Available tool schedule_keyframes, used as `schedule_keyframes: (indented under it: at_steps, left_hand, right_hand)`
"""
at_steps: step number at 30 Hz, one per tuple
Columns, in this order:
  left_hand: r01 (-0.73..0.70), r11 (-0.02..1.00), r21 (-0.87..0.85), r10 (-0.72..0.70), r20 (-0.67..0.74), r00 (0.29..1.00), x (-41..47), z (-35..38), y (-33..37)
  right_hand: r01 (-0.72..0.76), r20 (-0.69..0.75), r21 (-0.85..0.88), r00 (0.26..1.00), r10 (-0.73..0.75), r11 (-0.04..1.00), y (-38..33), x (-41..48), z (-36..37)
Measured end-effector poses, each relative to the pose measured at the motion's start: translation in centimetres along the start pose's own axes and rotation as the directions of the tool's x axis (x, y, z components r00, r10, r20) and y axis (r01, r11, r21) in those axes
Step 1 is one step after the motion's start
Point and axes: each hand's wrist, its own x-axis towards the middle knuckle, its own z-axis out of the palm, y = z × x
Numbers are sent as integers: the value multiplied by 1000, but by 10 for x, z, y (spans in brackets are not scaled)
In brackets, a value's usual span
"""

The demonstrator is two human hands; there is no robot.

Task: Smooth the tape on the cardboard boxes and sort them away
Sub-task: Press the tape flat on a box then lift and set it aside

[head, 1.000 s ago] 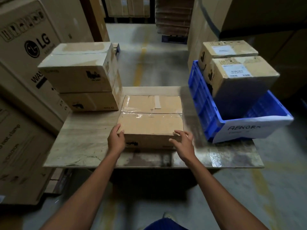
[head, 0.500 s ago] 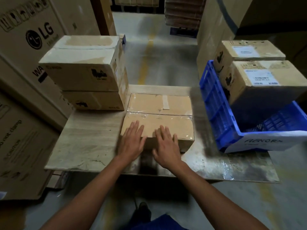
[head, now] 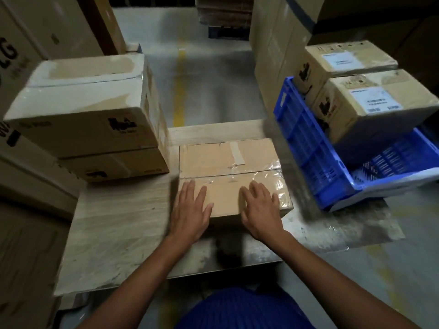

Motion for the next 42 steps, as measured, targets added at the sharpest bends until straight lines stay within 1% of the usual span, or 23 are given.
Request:
schedule_keyframes:
  at_steps: [4, 7, 8, 10, 12, 14, 16, 20, 22, 24, 26, 28, 32, 34, 37, 39, 42]
  left_hand:
    - [-12, 996, 93, 4, 93, 996, 1, 7, -3]
    - [-50, 989, 138, 35, 110, 993, 11, -2, -3]
    - [-58, 990, 129, 43, 116, 992, 16, -5, -4]
    - [-37, 997, 73, 29, 108, 994, 23, -7, -9]
    - [-7, 999, 32, 3, 97, 995, 26, -4, -13]
    - [11, 1000, 13, -12, 79, 997, 25, 1, -14]
    - [34, 999, 13, -34, 69, 997, 24, 2, -11]
    - [76, 995, 72, -79, 48, 996, 42, -10, -2]
    - [109, 993, 40, -111, 49, 993, 56, -14, 1]
    - [146, 989, -3, -145, 103, 984, 63, -10, 3]
    - [147, 989, 14, -147, 130, 981, 63, -3, 5]
    - [146, 989, 30, -149, 137, 979, 63, -1, 6]
    - [136, 987, 89, -149, 147, 978, 72, -11, 4]
    - [147, 982, 116, -160, 117, 980, 89, -20, 8]
    - [224, 974, 36, -227, 100, 969, 112, -24, 14]
    - [221, 975, 35, -224, 126, 966, 113, -14, 14]
    - [195, 980, 49, -200, 131, 971, 106, -3, 8]
  right_hand:
    - [-27, 11, -23, 1000, 27, 999, 4, -7, 15]
    - [37, 1, -60, 999, -37, 997, 12, 2, 4]
    - [42, 2, -52, 999, -42, 998, 16, 6, 0]
    - [-12, 0, -19, 1000, 12, 1000, 26, 14, -5]
    - [-96, 12, -49, 995, 96, 994, 36, 18, -2]
    - [-127, 4, -62, 992, 127, 990, 42, 16, 5]
    - [-133, 9, -43, 991, 134, 990, 41, 15, 9]
    - [-120, 7, -46, 993, 121, 992, 40, 28, -4]
    - [-100, 40, 35, 994, 99, 994, 47, 43, -13]
    - [-69, 70, 74, 995, 64, 995, 55, 55, -14]
    - [-43, 77, -3, 996, 43, 999, 58, 60, -6]
    - [-41, 54, -76, 998, 46, 996, 56, 58, 0]
    - [-38, 30, -116, 999, 42, 993, 52, 59, -9]
    - [-46, 13, -93, 999, 48, 995, 51, 68, -18]
    - [-73, 49, -21, 996, 74, 997, 49, 88, -26]
    - [-66, 95, -23, 993, 68, 998, 51, 97, -21]
    - [-105, 78, 2, 992, 104, 995, 52, 98, -11]
